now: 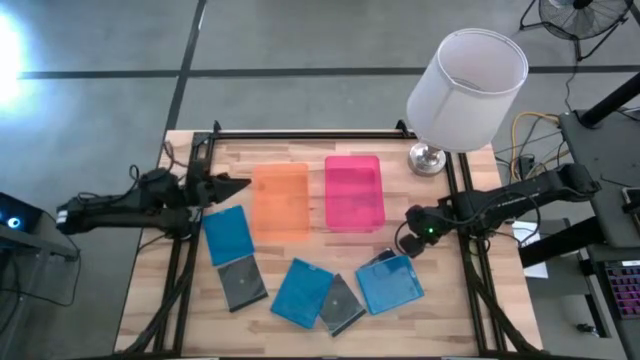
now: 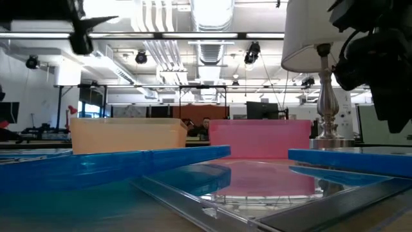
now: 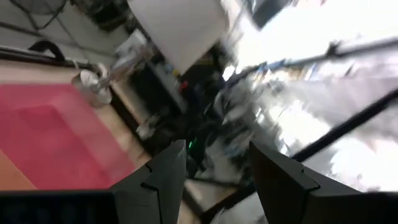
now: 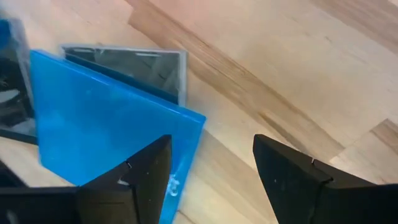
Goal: Pick & place jewel cases by type
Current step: Put the bottom right blue cd case into the pink bin
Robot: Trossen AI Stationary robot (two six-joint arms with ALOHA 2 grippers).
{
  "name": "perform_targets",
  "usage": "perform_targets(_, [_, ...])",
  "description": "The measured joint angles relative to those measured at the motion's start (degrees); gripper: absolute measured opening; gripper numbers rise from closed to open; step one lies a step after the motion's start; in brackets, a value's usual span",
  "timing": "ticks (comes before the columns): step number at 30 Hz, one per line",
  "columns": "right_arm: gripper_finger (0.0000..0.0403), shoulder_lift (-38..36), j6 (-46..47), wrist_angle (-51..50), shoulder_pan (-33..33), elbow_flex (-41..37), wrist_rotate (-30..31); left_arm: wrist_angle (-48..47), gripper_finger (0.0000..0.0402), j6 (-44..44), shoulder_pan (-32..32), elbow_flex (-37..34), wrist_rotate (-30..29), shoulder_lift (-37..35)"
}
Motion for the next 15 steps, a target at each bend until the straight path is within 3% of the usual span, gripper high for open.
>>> perform_targets(9, [0.0221, -2.8, -1.8, 3.0, 0.0, -3.8, -0.8, -1.5, 0.0158, 11.2, -5.2, 16.4, 4.1, 27.1])
perform_targets(15, [0.0221, -7.4, -3.1, 3.3, 0.0, -5.8, -2.8, -1.2, 0.0158, 11.2, -9.8, 21.6, 1.9, 37.6])
